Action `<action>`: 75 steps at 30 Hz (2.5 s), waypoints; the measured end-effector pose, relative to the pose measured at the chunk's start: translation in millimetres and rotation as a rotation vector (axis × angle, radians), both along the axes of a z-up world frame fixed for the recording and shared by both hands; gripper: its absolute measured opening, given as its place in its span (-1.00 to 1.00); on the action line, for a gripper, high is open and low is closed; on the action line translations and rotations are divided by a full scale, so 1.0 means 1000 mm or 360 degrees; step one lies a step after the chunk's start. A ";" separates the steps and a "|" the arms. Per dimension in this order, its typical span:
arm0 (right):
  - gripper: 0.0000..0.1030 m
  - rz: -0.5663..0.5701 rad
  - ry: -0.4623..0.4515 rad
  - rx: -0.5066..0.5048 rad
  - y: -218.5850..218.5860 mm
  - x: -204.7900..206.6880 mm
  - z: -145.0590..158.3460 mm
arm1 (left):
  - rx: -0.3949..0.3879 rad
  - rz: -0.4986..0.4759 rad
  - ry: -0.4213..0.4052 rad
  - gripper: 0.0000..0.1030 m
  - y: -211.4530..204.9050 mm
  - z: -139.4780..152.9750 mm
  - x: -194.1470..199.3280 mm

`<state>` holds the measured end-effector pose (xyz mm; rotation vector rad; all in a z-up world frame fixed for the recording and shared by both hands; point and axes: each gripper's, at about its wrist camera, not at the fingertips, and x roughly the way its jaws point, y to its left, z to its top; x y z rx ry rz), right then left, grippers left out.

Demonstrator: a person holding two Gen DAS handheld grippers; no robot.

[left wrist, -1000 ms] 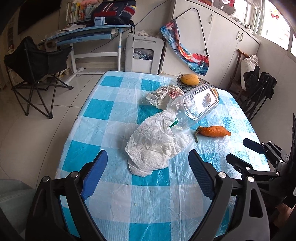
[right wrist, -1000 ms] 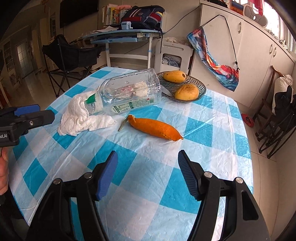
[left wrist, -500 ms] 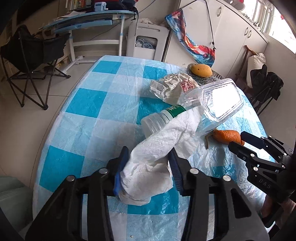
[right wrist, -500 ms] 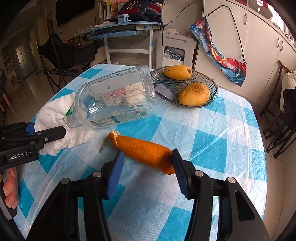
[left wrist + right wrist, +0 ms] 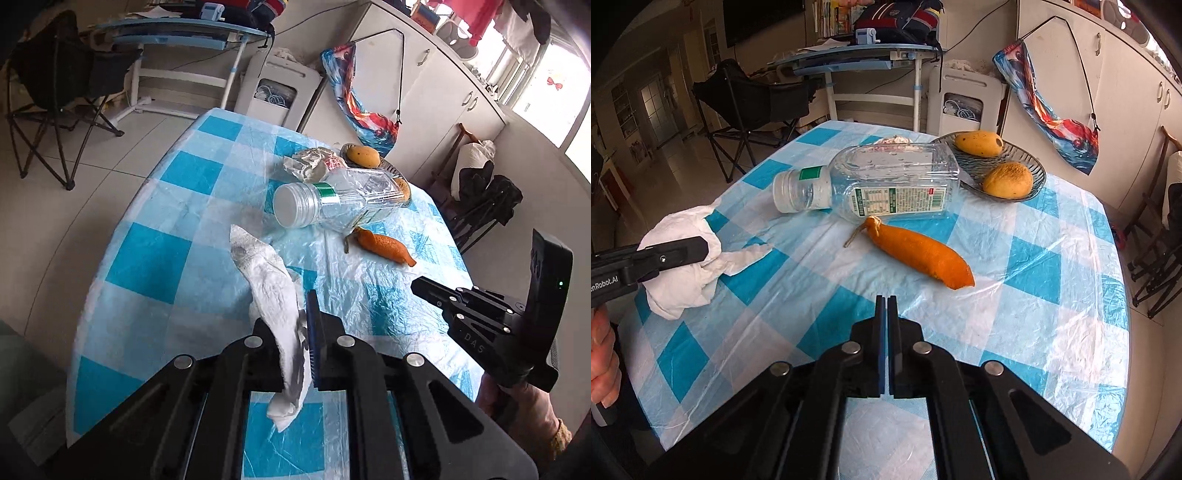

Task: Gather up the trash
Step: 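Grasp the long orange peel with the right gripper while the left gripper holds the tissue, then carry the tissue and peel over the yellow basin with both grippers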

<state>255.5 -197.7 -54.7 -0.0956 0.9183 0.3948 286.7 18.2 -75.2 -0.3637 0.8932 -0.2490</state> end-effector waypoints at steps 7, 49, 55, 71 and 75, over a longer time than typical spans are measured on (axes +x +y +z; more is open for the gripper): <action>0.26 -0.0100 0.0012 0.0006 -0.014 0.035 -0.008 | -0.0132 0.0011 0.0122 -0.81 0.016 -0.018 -0.024; -0.05 -0.0180 0.0198 0.0166 -0.017 -0.026 -0.010 | 0.0068 -0.0112 -0.0066 -0.85 -0.012 0.003 -0.118; -0.05 -0.0169 0.0204 0.0122 -0.011 -0.023 -0.019 | 0.0133 -0.0101 -0.0081 -0.85 -0.015 0.003 -0.114; -0.61 -0.0061 0.0161 0.0030 0.002 -0.027 -0.015 | 0.0143 -0.0135 -0.0109 -0.85 -0.021 0.006 -0.107; -0.64 0.0001 0.0148 0.0056 0.006 -0.044 -0.006 | 0.0051 -0.0137 -0.0124 -0.85 -0.016 0.012 -0.113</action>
